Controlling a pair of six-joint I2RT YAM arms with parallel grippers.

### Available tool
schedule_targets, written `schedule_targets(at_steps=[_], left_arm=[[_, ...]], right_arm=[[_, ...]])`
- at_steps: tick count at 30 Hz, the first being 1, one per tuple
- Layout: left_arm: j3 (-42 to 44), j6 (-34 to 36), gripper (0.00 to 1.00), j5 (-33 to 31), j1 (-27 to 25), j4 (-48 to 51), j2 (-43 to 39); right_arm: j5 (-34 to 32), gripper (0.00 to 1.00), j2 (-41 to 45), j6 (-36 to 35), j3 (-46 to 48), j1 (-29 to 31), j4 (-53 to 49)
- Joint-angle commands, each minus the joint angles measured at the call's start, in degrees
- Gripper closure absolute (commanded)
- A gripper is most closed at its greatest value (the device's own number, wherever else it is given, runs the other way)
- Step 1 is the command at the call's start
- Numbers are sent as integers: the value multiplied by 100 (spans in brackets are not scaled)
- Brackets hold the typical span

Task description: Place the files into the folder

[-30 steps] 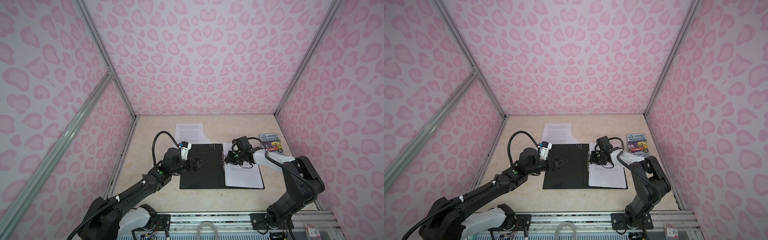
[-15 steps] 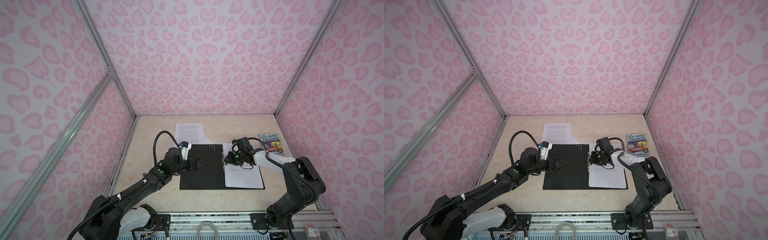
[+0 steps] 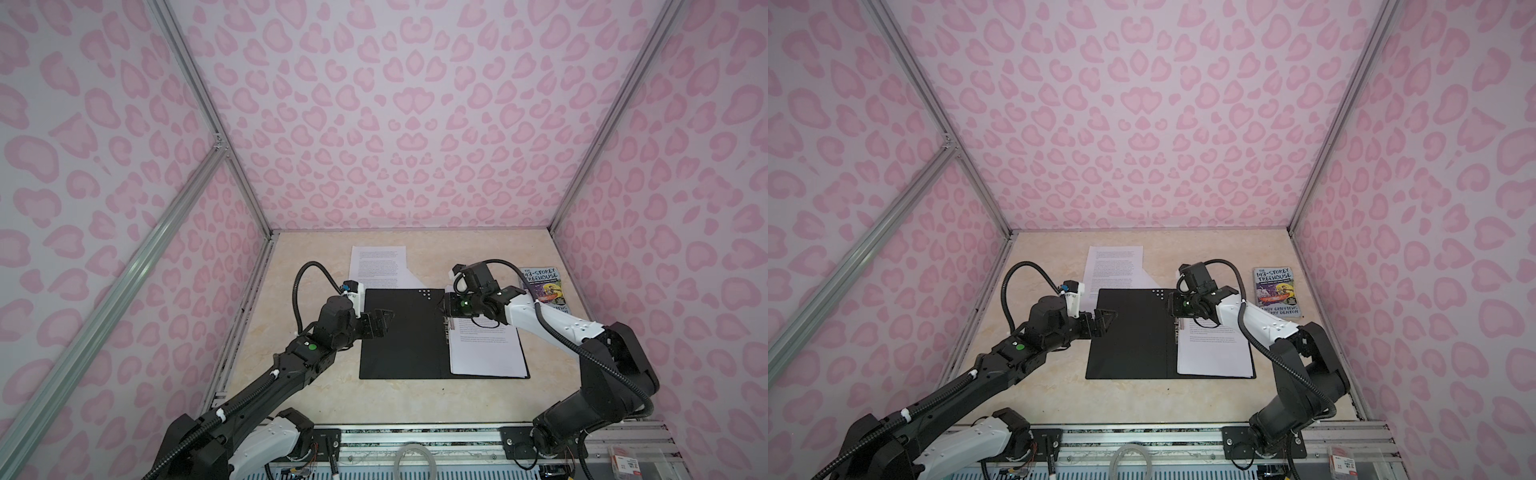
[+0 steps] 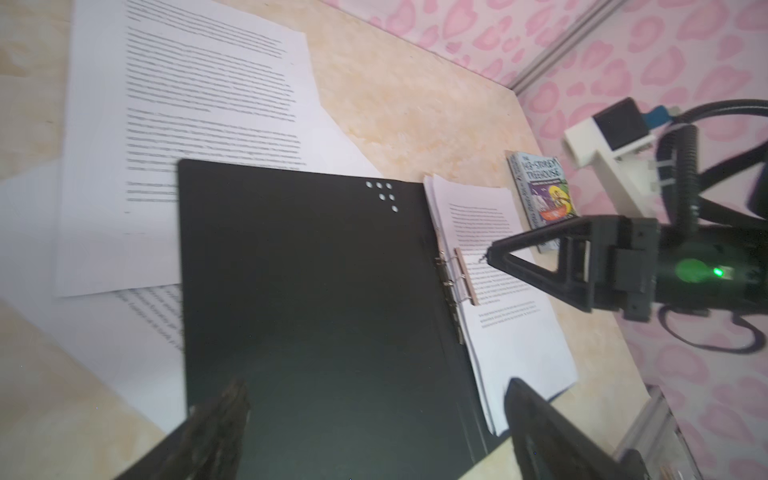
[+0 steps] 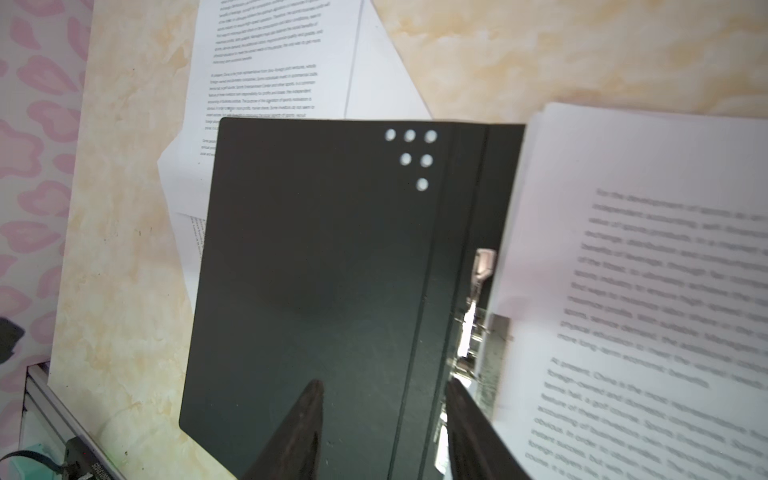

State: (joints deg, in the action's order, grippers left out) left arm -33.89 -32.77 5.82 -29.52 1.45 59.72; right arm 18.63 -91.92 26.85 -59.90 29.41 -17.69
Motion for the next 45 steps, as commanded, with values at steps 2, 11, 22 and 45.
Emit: schedule_targets(at_steps=[2,11,22,45], left_arm=[[-26,-13,3,-439,426,217,139],[-304,-41,3,186,1666,-90,1153],[-2311,526,2,715,2251,-9,3880],[-4512,-183,3,3021,2683,184,6369]], right_arm=[[-247,51,-617,-140,-507,287,-61],[-195,54,-2275,-171,-1969,821,75],[-65,54,-3316,-408,-3126,747,-393],[470,58,-3678,-661,-3241,514,-659]])
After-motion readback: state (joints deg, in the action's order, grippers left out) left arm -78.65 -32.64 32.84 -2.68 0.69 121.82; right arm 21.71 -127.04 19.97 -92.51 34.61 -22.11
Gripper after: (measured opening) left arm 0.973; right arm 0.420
